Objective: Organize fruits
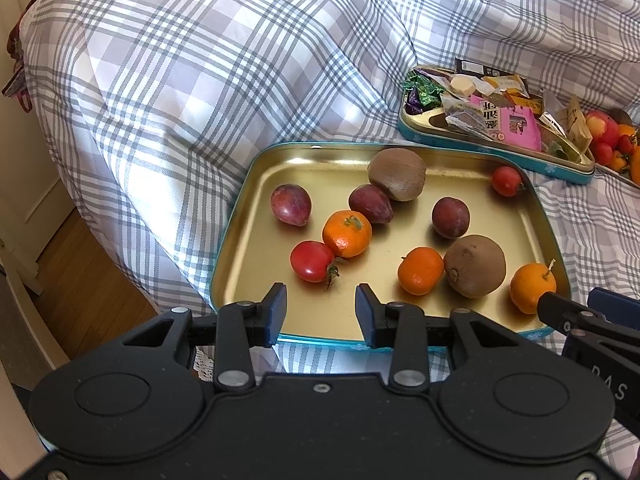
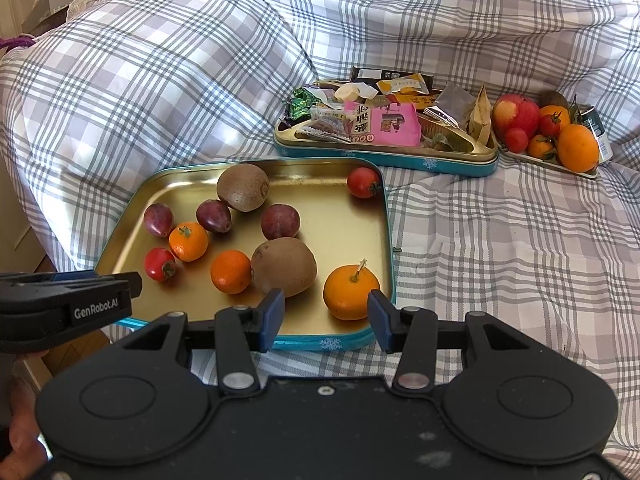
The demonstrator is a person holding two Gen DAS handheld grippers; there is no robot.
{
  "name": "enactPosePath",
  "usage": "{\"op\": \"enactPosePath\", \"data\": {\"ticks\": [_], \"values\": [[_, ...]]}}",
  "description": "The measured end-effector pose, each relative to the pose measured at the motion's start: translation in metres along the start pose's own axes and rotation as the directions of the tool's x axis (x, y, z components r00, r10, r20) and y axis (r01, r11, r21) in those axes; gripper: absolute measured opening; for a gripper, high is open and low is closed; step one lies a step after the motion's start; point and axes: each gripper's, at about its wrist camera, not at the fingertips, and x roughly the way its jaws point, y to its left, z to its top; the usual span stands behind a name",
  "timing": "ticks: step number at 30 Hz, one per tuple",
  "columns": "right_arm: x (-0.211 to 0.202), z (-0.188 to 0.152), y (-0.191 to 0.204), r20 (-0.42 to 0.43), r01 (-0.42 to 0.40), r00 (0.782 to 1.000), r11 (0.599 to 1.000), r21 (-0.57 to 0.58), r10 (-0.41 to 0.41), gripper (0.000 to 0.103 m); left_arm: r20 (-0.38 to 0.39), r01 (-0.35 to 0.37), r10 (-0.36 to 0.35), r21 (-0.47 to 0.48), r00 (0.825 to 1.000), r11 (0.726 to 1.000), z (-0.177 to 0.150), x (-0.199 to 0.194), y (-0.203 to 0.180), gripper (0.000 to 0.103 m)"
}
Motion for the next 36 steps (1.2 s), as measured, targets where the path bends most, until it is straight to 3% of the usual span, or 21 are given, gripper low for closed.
{"op": "enactPosePath", "data": {"ticks": [36], "values": [[0.0036,-0.0023,-0.0011,-0.008,-0.005,1.000,1.000,-0.004,0.005,0.049,-0.012,0.003,-0.003,0.014,1.000,1.000,0.0005,0.0041,-0.0002,0.046]]}}
